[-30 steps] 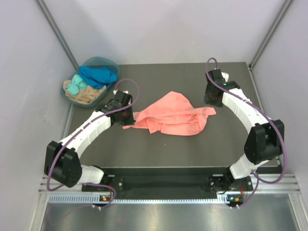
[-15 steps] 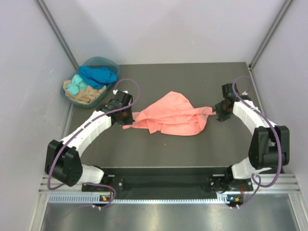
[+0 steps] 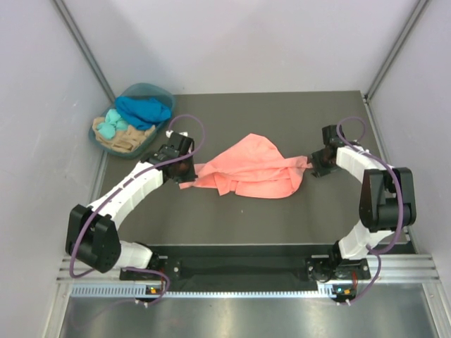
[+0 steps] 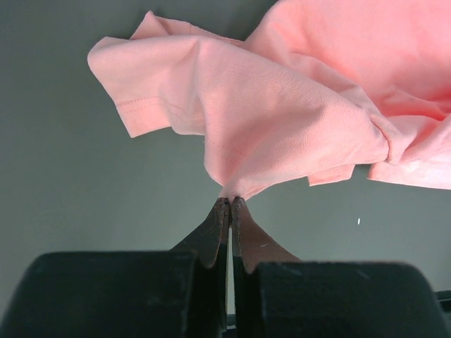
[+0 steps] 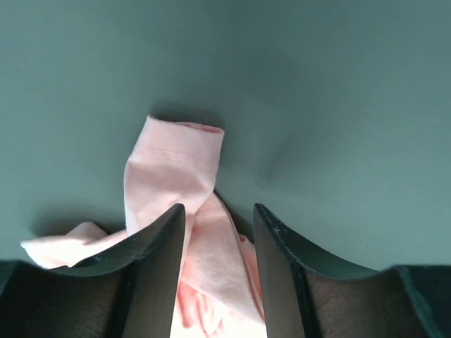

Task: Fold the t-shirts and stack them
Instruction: Flatten the tshirt out

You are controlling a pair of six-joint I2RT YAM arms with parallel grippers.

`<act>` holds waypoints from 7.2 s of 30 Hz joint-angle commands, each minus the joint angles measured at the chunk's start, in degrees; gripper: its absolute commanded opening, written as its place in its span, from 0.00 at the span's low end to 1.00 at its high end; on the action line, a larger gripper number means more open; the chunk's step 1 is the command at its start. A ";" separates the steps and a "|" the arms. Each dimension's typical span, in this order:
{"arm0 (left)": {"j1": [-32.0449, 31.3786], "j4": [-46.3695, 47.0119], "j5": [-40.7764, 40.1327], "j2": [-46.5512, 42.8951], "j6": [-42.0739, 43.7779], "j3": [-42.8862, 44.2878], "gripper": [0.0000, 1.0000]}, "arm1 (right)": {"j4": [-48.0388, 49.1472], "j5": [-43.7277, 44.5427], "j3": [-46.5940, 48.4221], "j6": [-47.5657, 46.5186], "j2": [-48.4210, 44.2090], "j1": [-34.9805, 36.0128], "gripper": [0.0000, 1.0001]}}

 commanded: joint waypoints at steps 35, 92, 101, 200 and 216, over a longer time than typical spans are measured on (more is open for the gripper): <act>14.69 12.26 7.89 -7.15 -7.71 -13.95 0.36 | 7.19 9.27 -3.99 -14.19 -8.10 -6.94 0.00; 14.60 23.26 2.89 15.87 -0.24 -15.19 0.07 | 10.18 1.80 -3.72 -19.99 -4.76 -10.28 0.00; 14.51 8.68 0.40 6.13 -3.14 -1.68 0.00 | 4.75 0.40 2.24 -26.05 -10.28 -10.28 0.00; 7.49 -3.19 11.04 -37.21 -12.99 -20.64 0.00 | -14.24 14.63 -20.86 -28.34 -51.25 -10.28 0.00; 0.28 -15.86 -0.47 -39.50 -17.29 -15.54 0.00 | -20.75 17.98 -21.65 -23.42 -61.00 -10.28 0.00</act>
